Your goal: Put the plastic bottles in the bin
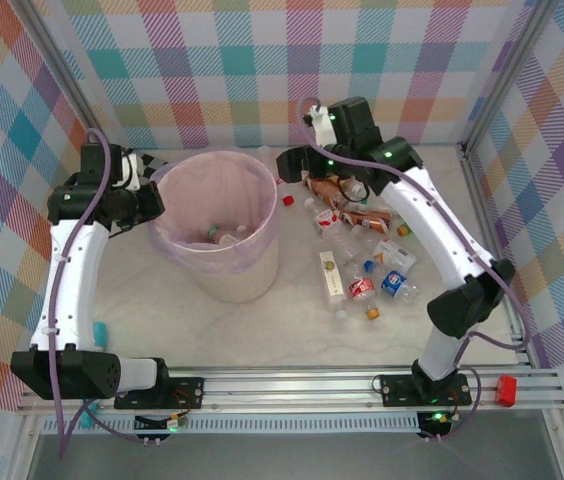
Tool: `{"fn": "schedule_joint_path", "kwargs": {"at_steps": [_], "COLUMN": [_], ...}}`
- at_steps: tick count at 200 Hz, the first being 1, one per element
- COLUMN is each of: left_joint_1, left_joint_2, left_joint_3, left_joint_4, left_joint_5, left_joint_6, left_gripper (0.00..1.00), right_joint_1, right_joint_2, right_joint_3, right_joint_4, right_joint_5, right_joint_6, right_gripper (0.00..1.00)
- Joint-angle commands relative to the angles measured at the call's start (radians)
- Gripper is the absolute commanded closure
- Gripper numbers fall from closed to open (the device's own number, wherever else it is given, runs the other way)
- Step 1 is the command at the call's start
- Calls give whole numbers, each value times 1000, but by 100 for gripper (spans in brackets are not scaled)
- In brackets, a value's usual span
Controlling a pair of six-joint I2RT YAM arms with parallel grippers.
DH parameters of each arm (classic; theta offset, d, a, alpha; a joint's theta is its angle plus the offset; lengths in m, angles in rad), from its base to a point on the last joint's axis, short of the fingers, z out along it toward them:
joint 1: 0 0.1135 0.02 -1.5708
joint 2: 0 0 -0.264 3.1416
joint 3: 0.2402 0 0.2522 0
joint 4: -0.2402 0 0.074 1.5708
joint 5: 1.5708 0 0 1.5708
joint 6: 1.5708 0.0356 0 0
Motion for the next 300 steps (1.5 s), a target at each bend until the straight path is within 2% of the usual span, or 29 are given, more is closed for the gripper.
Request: {"fn": "schedule_joint_path", "kwargs": {"at_steps": [1,89,148,214,258,300], "left_joint_1": [11,49,89,97,98,98], "left_joint_2": [-38,-44,-54,-72,-74,-73], "left_joint_3": [1,7,11,8,13,-5], "left_joint_4": [9,-52,-91,-97,-90,-77], "left_joint_5": [74,39,38,55,70,100], "left_joint_6": [-21,0,26,31,33,32], "left_gripper": [100,100,100,100,100,100], "right_joint_1": [-3,-1,-1,-3,-5,-31], "right_joint_2": [87,424,610,809,916,975], "right_joint_3": [35,238,279,430,515,590], "right_joint_4": [-15,-21,153,194,191,158], "right_joint_5": [47,81,116,235,182,174], "right_joint_6": [28,121,118,138,149,244], "right_gripper": [1,1,3,4,9,15]}}
